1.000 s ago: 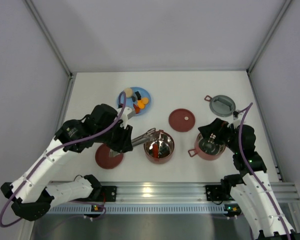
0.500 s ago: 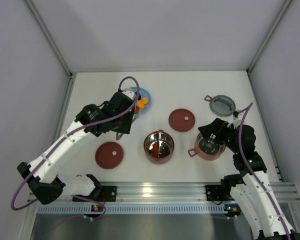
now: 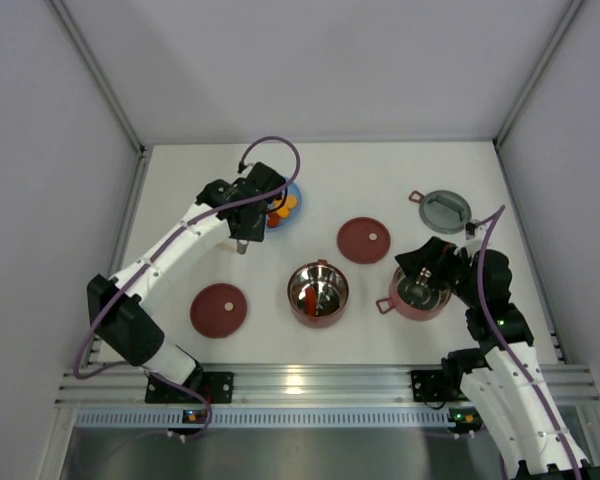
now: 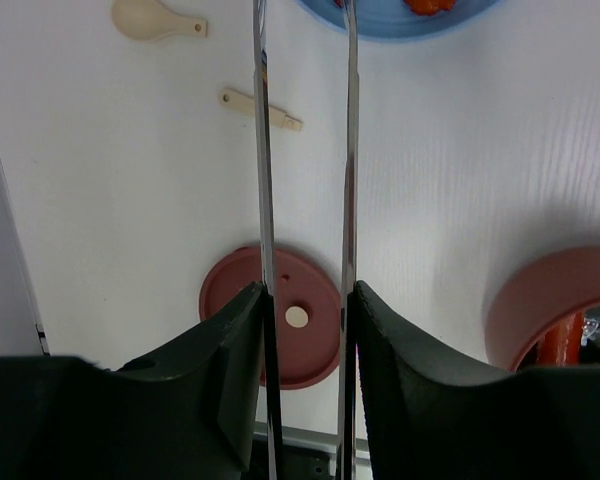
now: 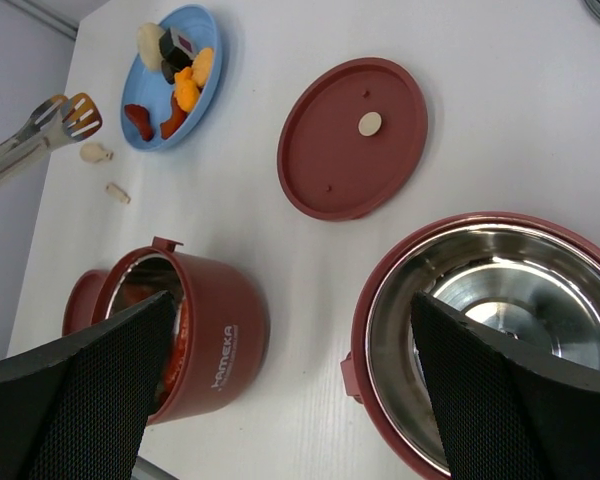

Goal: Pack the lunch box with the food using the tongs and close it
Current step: Place the fake food in the packing box, then pick up the fake food from the plate.

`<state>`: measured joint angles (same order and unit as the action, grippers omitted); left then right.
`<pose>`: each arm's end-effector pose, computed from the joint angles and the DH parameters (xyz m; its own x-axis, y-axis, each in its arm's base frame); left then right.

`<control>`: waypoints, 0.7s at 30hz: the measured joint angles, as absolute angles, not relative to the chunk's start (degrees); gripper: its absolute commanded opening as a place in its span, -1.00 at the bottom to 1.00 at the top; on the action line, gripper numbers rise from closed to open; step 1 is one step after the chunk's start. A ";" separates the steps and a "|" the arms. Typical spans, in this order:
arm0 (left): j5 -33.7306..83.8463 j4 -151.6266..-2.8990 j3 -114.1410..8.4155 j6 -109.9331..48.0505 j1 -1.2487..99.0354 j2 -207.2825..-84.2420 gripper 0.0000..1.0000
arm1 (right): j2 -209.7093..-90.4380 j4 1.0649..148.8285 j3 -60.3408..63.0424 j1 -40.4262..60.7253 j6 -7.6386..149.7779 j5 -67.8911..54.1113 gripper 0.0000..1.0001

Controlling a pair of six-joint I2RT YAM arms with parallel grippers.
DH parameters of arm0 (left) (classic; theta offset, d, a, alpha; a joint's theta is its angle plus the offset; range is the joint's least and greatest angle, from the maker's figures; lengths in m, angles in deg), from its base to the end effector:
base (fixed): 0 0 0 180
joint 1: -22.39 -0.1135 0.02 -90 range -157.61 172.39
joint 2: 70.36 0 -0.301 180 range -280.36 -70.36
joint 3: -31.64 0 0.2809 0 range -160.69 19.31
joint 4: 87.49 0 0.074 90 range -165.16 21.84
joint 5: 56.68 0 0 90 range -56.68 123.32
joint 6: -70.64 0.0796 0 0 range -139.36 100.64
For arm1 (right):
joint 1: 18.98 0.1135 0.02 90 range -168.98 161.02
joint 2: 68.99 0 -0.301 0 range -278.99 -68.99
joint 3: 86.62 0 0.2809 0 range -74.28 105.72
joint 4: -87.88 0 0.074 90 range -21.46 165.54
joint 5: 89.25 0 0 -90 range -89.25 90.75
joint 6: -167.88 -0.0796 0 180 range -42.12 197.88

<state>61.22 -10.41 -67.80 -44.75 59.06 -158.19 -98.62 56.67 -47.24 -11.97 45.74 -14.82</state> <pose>0.2979 -0.1754 0.3395 -0.8187 0.1371 -0.5576 0.0232 0.9782 0.2066 0.1715 0.0426 0.2548 -0.5019 0.4546 -0.7358 -0.1163 0.8075 0.5783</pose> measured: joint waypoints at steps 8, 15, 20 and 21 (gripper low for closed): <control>57.50 -15.94 -66.95 -43.79 53.73 -161.62 -0.14 | -98.62 56.62 -47.24 -11.97 46.16 -15.52 0.99; 55.06 -18.69 -66.71 -43.44 51.98 -164.81 -0.14 | -98.60 56.58 -47.24 -11.97 46.88 -15.61 0.99; 53.98 -19.54 -66.34 -43.44 51.50 -165.53 -0.14 | -98.60 56.52 -47.24 -11.97 47.34 -15.63 0.99; 53.85 -19.70 -66.27 -43.44 51.39 -165.62 -0.15 | -98.60 56.49 -47.24 -11.97 47.43 -15.63 0.99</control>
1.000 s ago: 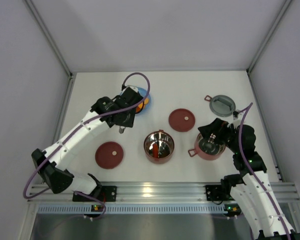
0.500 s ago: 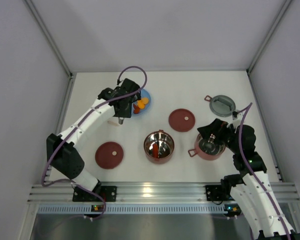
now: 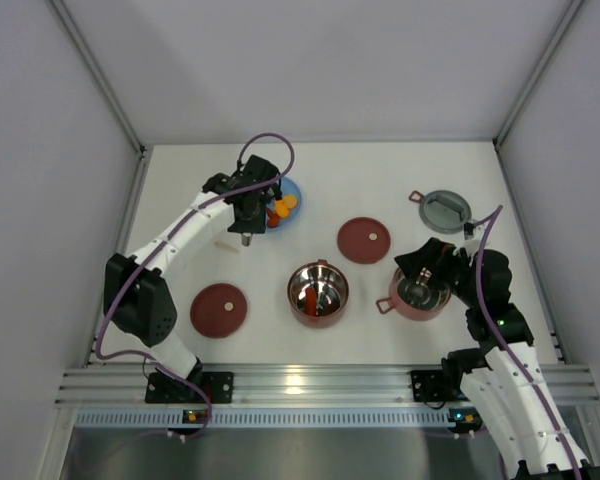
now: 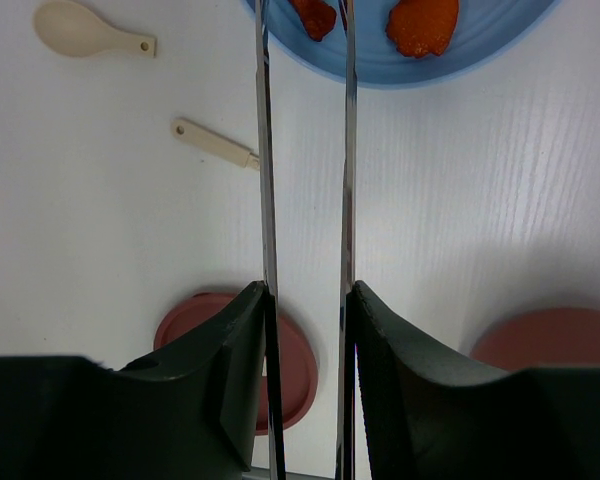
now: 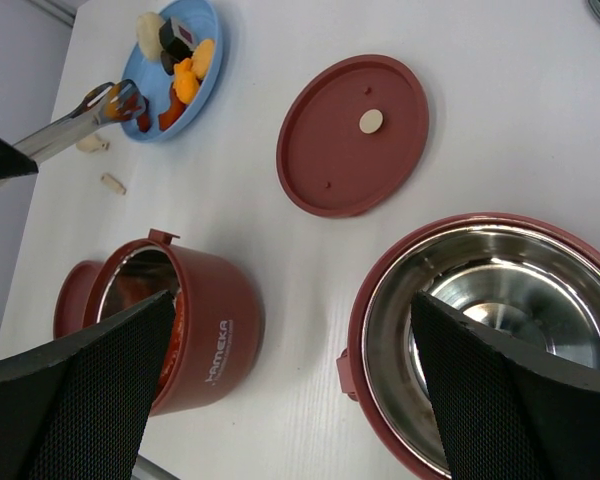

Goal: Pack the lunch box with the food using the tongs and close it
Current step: Pick up the fake food from the plate.

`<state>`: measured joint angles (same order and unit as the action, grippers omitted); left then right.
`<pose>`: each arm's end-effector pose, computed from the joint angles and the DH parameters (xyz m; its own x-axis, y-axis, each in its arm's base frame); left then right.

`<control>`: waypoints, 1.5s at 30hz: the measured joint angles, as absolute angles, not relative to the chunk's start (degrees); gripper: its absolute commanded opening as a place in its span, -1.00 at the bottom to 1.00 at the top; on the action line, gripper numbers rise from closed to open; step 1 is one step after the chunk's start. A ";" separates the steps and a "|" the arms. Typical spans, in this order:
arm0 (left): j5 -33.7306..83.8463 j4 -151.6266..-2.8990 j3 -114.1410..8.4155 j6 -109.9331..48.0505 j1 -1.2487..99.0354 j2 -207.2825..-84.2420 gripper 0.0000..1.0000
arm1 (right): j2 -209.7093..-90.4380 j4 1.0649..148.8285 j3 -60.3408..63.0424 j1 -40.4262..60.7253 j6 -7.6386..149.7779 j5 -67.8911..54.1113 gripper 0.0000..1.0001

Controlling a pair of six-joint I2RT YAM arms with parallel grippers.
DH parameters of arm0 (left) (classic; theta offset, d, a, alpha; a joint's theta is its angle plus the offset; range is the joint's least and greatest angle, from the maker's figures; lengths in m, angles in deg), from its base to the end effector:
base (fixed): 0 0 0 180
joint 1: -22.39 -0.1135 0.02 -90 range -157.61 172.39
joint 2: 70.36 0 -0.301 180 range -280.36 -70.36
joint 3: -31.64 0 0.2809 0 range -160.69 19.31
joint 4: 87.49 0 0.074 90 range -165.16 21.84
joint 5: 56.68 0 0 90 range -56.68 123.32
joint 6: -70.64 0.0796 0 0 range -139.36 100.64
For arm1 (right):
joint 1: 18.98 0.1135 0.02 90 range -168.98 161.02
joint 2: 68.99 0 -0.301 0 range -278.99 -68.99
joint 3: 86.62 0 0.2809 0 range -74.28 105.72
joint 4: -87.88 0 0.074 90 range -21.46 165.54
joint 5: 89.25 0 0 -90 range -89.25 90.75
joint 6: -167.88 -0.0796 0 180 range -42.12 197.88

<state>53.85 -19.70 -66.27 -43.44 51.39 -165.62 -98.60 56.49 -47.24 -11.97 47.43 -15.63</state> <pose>0.3552 -0.1650 0.2914 -0.8571 0.0383 -0.5136 -0.0270 0.9925 0.1190 0.1709 0.0436 0.2545 -0.5065 0.4276 -0.7488 -0.1399 0.8161 0.5607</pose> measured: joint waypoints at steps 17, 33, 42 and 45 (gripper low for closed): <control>53.94 -20.83 -64.57 -43.44 50.47 -165.93 -0.14 | -98.62 56.45 -47.24 -11.97 47.91 -15.67 0.99; 53.05 -21.18 -64.59 -42.76 49.38 -169.75 -0.15 | -98.73 56.32 -47.24 -11.97 48.30 -15.65 0.99; 52.30 -21.14 -65.82 -41.95 49.35 -170.65 -0.15 | -98.73 56.21 -47.24 -11.97 48.32 -15.65 0.99; 52.17 -21.18 -67.13 -41.89 49.38 -171.56 -0.15 | -98.73 56.21 -47.24 -11.97 48.32 -15.63 0.99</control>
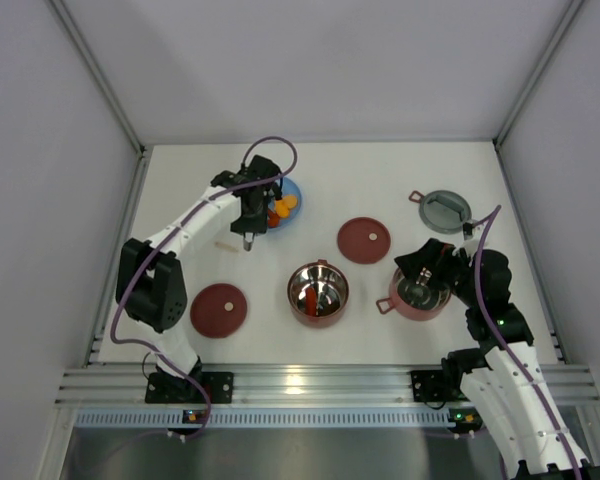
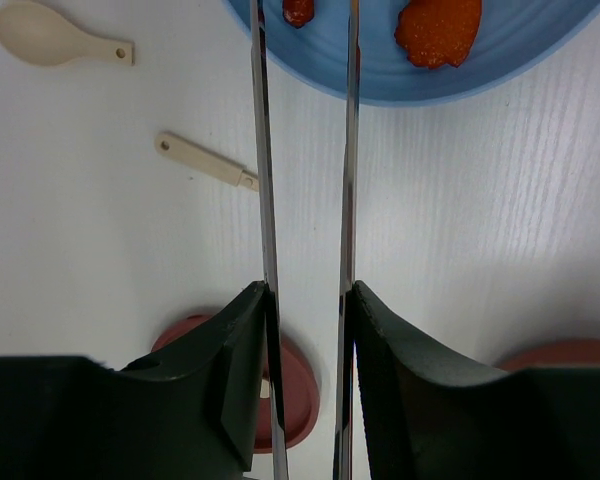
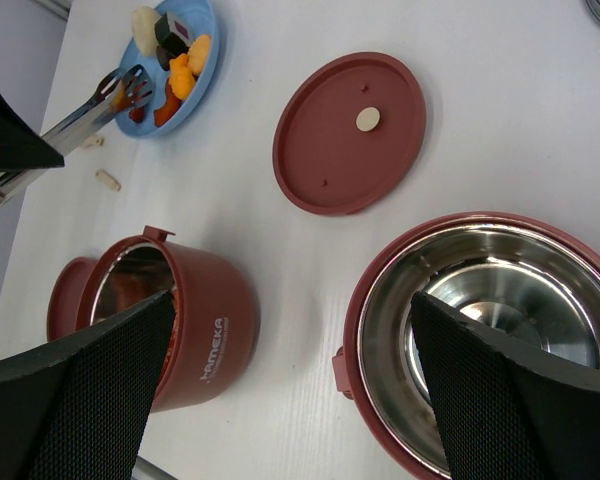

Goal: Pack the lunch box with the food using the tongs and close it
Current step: Pick up the fake food from the plate.

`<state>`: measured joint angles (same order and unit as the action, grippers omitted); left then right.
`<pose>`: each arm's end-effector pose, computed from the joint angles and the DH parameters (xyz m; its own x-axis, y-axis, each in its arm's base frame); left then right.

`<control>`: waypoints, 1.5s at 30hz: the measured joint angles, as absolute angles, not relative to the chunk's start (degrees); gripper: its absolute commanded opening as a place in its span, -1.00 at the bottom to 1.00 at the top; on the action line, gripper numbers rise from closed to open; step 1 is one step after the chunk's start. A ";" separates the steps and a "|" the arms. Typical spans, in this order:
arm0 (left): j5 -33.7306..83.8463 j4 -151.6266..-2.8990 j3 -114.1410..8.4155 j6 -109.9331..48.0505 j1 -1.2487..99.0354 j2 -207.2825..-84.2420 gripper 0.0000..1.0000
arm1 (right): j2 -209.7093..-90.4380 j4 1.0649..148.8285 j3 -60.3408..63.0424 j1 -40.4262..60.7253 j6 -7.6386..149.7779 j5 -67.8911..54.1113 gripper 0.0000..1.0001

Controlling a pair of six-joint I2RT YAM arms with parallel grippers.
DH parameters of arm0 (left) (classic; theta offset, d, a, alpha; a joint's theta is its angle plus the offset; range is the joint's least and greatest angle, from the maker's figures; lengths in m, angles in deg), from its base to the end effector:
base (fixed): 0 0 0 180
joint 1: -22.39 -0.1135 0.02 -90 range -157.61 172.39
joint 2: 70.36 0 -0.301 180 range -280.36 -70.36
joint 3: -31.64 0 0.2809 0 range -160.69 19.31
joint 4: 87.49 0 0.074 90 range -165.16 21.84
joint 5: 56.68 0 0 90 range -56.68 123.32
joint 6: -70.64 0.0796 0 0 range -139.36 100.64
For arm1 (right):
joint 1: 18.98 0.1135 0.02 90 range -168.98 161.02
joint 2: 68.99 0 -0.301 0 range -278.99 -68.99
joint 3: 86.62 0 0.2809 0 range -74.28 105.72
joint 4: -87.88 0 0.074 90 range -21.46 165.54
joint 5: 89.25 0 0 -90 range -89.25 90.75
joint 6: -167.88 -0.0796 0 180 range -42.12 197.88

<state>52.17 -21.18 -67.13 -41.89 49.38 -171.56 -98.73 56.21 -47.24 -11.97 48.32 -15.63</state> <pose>0.3799 -0.1646 0.2577 -0.8916 0.0472 -0.4503 -0.0179 0.9901 0.1392 0.1709 0.0436 0.2535 -0.5096 0.4142 -0.7541 -0.1439 0.8231 0.5493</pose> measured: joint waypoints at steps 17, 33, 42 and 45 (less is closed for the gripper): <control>51.67 -21.14 -69.84 -41.62 48.55 -174.12 -0.22 | -98.73 56.17 -47.24 -11.97 48.85 -15.61 0.99; 49.66 -21.12 -69.97 -40.60 47.96 -174.14 -0.76 | -98.73 56.14 -47.24 -11.97 48.91 -15.61 0.99; 49.79 -20.07 -73.40 -40.38 47.96 -172.88 -0.92 | -98.75 56.14 -47.24 -11.97 48.89 -15.63 0.99; 49.99 -19.39 -73.95 -40.18 47.98 -171.17 -0.94 | -98.86 56.14 -47.24 -11.97 48.87 -15.65 0.99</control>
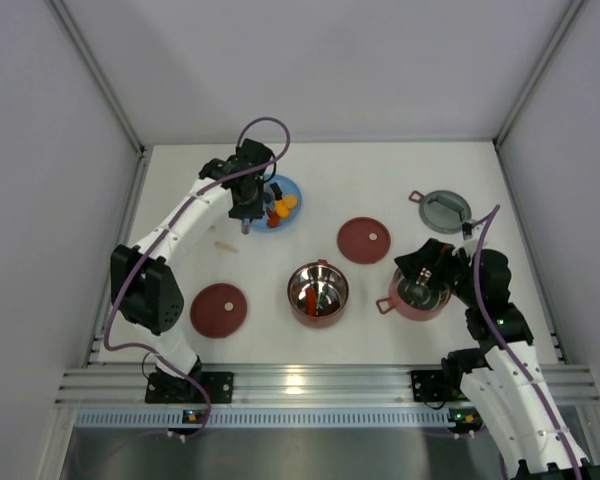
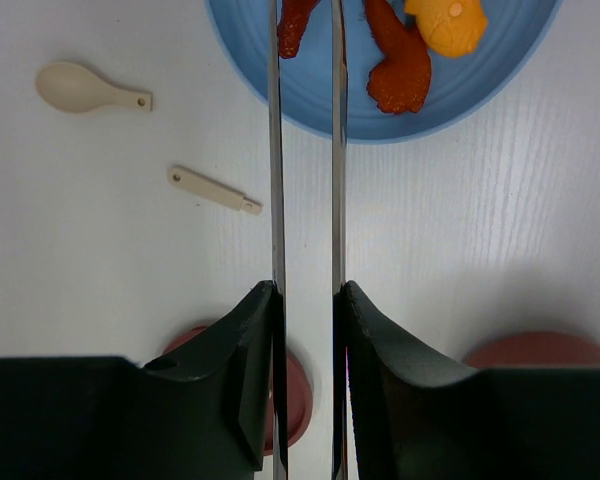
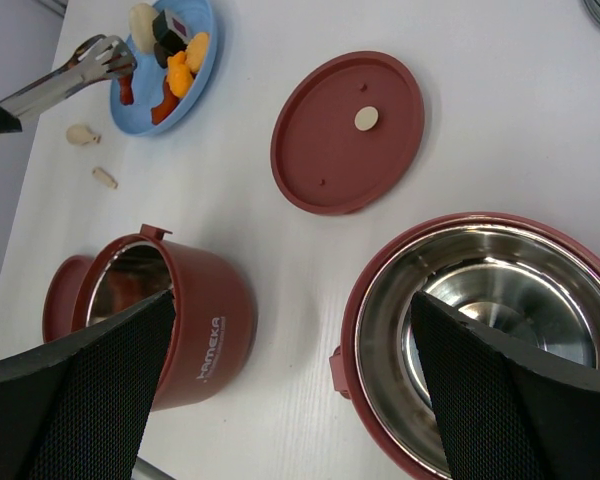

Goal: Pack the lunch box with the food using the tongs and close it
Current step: Pick up the fake food from the plate, then place the fake food in the packing box.

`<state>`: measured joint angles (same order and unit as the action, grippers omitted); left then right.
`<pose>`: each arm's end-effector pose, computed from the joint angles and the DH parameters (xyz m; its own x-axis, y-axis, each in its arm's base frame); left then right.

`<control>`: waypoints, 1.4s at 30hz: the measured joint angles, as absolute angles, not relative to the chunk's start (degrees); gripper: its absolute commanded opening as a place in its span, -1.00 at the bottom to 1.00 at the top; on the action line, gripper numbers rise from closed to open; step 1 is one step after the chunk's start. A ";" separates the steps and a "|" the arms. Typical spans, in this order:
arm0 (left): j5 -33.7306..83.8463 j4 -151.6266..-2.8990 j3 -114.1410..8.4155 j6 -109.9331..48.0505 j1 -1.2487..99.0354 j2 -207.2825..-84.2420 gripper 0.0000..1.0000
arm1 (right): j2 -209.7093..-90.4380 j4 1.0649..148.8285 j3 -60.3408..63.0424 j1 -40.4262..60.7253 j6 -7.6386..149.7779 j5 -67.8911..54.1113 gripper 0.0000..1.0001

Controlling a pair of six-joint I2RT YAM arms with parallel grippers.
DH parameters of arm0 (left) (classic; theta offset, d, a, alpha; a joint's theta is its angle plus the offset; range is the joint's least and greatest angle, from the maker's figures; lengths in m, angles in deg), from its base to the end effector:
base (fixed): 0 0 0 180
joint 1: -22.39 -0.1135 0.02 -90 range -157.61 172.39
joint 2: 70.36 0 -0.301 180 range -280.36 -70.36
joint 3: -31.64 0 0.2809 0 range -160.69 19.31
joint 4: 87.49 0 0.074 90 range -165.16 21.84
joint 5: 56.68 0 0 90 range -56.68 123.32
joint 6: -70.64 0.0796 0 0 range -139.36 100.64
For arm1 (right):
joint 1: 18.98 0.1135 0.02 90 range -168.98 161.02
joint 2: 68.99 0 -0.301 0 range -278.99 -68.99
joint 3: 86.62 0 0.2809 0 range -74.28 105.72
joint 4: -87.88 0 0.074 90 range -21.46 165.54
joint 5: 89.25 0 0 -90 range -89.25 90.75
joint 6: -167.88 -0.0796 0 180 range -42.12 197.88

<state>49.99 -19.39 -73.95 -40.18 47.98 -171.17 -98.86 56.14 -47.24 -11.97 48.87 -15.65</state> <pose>0.3921 -0.1625 0.2983 -0.8590 0.0339 -0.5108 -0.0083 0.9968 0.0800 0.1712 0.0437 0.2529 -0.5110 0.4059 -0.7577 -0.1471 0.8272 0.5423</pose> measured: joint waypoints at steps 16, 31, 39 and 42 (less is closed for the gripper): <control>49.66 -17.69 -74.58 -38.69 47.98 -167.96 -1.00 | -99.54 56.17 -47.24 -11.97 48.74 -15.65 0.99; 48.67 -15.85 -75.24 -37.12 54.05 -162.36 -1.00 | -99.54 56.21 -47.24 -11.97 48.72 -15.65 0.99; 45.22 -13.07 -75.43 -36.27 57.81 -155.89 -1.00 | -100.13 56.23 -47.24 -11.97 48.72 -15.63 0.99; 43.21 -12.07 -75.43 -35.83 59.06 -152.46 -1.00 | -100.30 56.25 -47.24 -11.97 48.67 -15.63 0.99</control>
<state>43.21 -12.07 -75.43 -35.83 59.06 -152.46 -100.30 56.25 -47.24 -11.97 48.67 -15.63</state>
